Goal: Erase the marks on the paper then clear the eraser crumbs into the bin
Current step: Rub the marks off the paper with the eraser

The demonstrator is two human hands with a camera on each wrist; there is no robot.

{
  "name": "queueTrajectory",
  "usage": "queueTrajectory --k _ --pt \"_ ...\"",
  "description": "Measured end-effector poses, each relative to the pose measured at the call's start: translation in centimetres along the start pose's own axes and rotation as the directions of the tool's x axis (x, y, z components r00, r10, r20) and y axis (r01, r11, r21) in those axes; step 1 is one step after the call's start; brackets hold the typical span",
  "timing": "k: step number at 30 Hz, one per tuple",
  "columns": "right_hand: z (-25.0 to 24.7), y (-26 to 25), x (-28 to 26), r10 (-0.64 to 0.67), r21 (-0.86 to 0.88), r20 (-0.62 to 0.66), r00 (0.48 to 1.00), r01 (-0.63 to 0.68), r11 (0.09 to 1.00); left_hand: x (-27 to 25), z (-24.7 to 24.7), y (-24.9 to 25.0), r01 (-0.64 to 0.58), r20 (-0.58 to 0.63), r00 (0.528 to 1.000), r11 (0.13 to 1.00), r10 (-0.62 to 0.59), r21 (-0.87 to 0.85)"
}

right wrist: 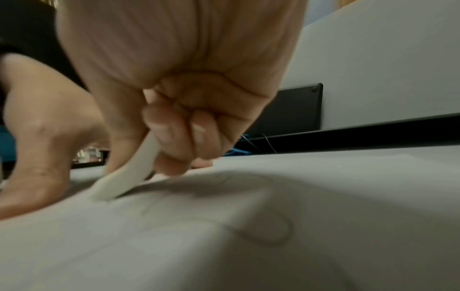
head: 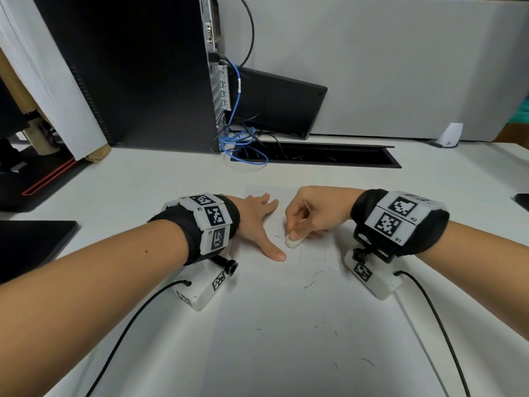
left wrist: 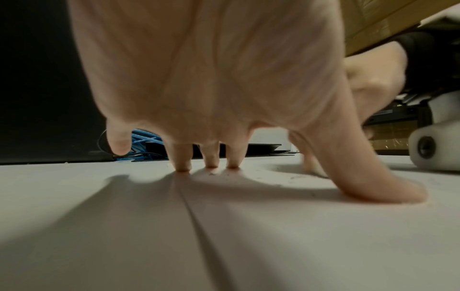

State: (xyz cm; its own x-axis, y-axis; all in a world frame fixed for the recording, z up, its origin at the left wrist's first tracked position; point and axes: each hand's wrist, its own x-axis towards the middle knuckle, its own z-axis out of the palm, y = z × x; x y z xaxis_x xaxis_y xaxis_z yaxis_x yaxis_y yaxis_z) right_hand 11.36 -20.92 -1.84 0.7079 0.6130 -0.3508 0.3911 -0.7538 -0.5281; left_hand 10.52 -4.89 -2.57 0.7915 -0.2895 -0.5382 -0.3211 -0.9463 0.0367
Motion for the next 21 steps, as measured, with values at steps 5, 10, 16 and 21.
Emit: queueTrajectory --k 5,10,16,21 --pt "-0.3 -0.2 -0.2 0.003 -0.074 -0.077 0.997 -0.009 0.997 0.0 0.0 -0.1 -0.022 0.007 1.000 1.000 0.022 -0.019" --pt "0.0 0.1 -1.0 0.012 -0.051 -0.076 0.997 -0.016 0.999 0.0 -0.3 0.2 -0.013 0.013 1.000 1.000 0.013 0.000" --pt "0.5 -0.3 -1.6 0.036 -0.037 0.012 0.999 -0.036 0.999 -0.1 -0.4 0.2 -0.003 0.019 1.000 1.000 0.003 0.001" --pt "0.3 -0.4 -1.5 0.033 -0.117 -0.132 0.991 -0.048 0.992 -0.2 -0.5 0.4 0.003 0.019 1.000 1.000 -0.003 -0.006"
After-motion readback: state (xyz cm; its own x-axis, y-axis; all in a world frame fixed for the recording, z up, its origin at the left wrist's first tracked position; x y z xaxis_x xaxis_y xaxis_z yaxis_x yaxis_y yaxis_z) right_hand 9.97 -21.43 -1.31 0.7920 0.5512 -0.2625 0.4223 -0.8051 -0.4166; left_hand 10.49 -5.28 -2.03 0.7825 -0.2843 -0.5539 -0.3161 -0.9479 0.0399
